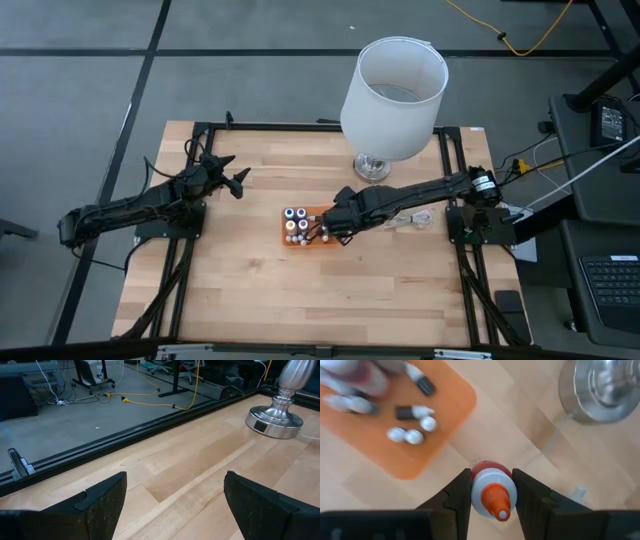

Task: Pick & Place food coloring
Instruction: Put the big orange food coloring bottle into the orange transparent bin

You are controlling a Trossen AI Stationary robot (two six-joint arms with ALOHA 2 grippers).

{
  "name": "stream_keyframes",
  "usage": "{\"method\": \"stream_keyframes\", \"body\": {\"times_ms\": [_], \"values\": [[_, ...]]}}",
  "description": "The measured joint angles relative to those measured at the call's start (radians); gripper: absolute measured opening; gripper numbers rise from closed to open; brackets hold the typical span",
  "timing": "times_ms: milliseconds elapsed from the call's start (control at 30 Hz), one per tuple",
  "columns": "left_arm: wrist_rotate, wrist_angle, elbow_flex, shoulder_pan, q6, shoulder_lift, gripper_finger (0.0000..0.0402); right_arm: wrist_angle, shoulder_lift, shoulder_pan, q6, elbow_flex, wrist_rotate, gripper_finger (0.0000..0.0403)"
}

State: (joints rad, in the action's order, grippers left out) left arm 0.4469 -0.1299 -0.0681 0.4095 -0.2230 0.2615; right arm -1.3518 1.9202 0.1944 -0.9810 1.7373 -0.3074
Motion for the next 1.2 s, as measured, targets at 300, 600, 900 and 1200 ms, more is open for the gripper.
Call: {"method": "stream_keyframes", "body": {"times_ms": [300, 600, 900, 1200], "values": [[0.000, 0.000, 0.000, 0.000, 0.000, 0.000, 0.0322, -0.007, 0.033, 0.006, 0.100, 0.195, -0.005, 0.0128], [0.000, 0.000, 0.000, 0.000, 0.000, 0.000, 0.0322, 0.074, 0.146, -0.005, 0.247, 0.298, -0.013, 0.0128], [0.000, 0.000, 0.000, 0.000, 0.000, 0.000, 0.0322, 0.182, 0.227, -0.042, 0.342, 0.298, -0.006, 0.0129], [0.000, 0.000, 0.000, 0.000, 0.000, 0.000, 0.0322, 0.236, 0.289, -0.056, 0.390, 0.298, -0.006, 0.0129]]}}
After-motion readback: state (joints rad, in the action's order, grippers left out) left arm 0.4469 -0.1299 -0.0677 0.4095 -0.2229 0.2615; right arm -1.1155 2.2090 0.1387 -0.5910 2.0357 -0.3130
